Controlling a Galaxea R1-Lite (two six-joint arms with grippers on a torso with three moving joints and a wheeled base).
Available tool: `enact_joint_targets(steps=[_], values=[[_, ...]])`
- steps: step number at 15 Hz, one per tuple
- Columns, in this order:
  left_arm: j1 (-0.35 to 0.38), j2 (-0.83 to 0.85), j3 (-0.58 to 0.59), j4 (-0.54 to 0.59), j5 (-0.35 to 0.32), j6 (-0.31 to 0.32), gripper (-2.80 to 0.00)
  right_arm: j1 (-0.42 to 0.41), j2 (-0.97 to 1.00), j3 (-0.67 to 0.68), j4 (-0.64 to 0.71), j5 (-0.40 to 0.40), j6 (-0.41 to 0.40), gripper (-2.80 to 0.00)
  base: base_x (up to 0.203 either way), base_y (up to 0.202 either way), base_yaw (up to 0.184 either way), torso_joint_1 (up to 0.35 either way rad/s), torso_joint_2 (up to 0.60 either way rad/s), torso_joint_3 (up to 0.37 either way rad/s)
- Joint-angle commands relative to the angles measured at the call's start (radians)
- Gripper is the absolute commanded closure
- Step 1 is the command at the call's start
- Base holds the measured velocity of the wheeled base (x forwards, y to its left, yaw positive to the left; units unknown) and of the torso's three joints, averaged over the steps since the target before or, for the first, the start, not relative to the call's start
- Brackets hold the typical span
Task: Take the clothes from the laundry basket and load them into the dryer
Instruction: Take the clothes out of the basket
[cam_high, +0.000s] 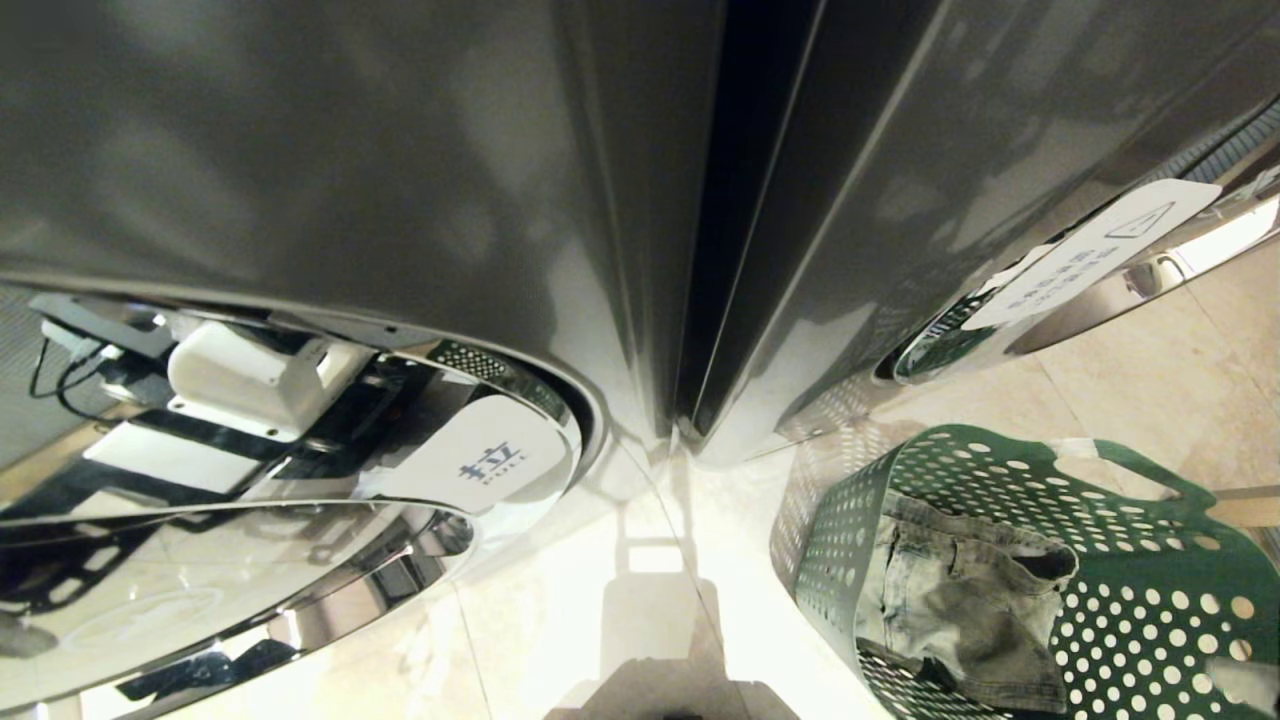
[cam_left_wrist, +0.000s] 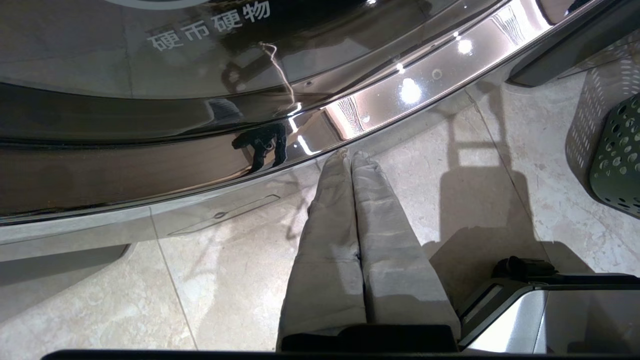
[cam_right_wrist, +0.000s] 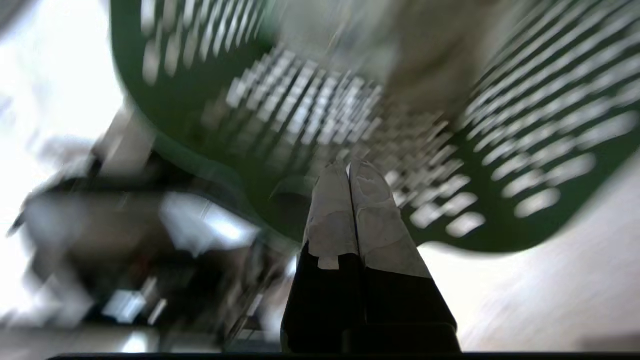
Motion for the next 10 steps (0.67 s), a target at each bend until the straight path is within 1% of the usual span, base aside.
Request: enact_joint_targets(steps=[1, 2, 4, 6, 8, 10], values=[[0.001, 0.0, 0.0, 0.0, 0.0, 0.0, 0.0, 0.001, 0.166, 0.058, -0.004, 0.1, 0.013, 0.0, 0.0, 0.0, 0.0, 0.0, 0.0, 0.0], [-0.001, 0.001, 0.0, 0.0, 0.0, -0.001, 0.0, 0.002, 0.223, 0.074, -0.02, 0.134, 0.016, 0.0, 0.0, 0.0, 0.0, 0.0, 0.0, 0.0], [0.0, 0.0, 0.0, 0.0, 0.0, 0.0, 0.0, 0.002, 0.364, 0.083, -0.093, 0.164, 0.017, 0.0, 0.0, 0.0, 0.0, 0.0, 0.0, 0.0], [0.0, 0.0, 0.0, 0.0, 0.0, 0.0, 0.0, -0.004, 0.524, 0.096, -0.255, 0.171, 0.019, 0.0, 0.0, 0.0, 0.0, 0.0, 0.0, 0.0], [0.001, 0.0, 0.0, 0.0, 0.0, 0.0, 0.0, -0.021, 0.664, 0.123, -0.455, 0.158, 0.019, 0.0, 0.0, 0.0, 0.0, 0.0, 0.0, 0.0], [0.0, 0.0, 0.0, 0.0, 0.0, 0.0, 0.0, -0.028, 0.804, 0.135, -0.599, 0.098, 0.023, 0.0, 0.0, 0.0, 0.0, 0.0, 0.0, 0.0]])
